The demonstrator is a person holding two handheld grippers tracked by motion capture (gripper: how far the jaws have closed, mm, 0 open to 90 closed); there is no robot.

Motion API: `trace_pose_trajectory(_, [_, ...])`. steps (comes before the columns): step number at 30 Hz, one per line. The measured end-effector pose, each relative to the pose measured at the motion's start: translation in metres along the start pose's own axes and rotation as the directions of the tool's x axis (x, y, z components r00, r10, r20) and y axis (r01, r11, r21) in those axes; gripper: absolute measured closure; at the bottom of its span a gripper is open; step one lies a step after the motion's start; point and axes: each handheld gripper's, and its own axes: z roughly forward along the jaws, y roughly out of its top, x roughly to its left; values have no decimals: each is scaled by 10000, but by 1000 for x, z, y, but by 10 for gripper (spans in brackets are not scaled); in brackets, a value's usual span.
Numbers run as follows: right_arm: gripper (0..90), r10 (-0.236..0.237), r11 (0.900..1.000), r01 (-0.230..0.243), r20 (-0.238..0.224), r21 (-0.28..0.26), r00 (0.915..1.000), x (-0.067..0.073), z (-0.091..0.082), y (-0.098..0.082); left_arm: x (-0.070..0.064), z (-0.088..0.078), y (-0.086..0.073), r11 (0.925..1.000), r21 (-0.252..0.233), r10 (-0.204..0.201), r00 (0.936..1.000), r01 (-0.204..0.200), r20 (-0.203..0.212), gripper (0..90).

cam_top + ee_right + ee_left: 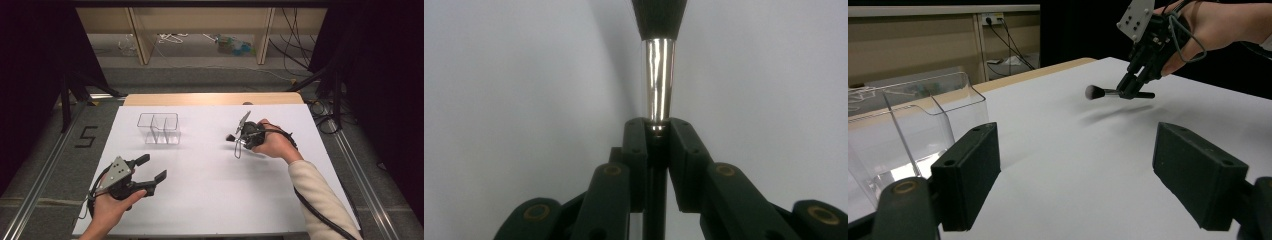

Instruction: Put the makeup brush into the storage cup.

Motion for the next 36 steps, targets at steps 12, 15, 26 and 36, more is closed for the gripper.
trace_pose_trajectory(12, [790, 594, 9816, -595, -55, -1816, 9982, -1, -14, -9, -2, 1, -1, 9994, -26, -343, 9994, 343, 24, 188])
trace_pose_trajectory(15, [790, 668, 9752, -655, -10, -2116, 9978, -1, -15, -10, -2, 0, 0, 9998, 53, -179, 9998, 179, -47, 189])
trace_pose_trajectory(26, [790, 1245, 9352, -1178, -14, -3338, 9922, 4, -22, -17, -2, 0, 0, 9998, 46, -183, 9998, 183, -38, 188])
trace_pose_trajectory(36, [790, 1541, 9133, -1465, -107, -3800, 9880, 6, -26, -23, -2, 1, -1, 9995, 7, -326, 9995, 326, 6, 189])
